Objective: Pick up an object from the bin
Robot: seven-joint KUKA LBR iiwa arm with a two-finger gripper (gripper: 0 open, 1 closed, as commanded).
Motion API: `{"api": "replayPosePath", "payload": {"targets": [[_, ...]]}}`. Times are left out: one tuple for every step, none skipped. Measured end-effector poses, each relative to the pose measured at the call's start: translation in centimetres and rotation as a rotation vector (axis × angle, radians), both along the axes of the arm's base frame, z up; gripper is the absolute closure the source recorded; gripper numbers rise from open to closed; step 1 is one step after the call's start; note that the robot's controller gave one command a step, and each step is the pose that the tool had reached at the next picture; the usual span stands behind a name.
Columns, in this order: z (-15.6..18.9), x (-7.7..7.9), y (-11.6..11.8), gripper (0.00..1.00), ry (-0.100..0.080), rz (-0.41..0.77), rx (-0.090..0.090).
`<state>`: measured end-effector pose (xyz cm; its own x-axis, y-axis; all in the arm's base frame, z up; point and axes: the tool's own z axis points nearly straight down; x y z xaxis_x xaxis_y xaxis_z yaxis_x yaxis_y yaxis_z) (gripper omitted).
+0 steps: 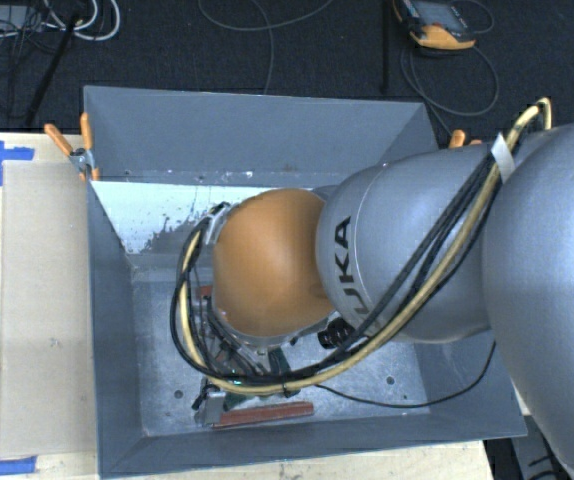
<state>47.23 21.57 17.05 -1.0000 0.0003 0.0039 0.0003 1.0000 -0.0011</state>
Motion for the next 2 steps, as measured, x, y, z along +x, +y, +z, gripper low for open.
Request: {"api": "replayPosePath", "payload": {"targets": [[-10.1, 3.1, -5.2, 0.0, 0.0, 0.341, 0.001], [-10.0, 7.3, -13.2, 0.0, -0.006, 0.414, 0.0]]}}
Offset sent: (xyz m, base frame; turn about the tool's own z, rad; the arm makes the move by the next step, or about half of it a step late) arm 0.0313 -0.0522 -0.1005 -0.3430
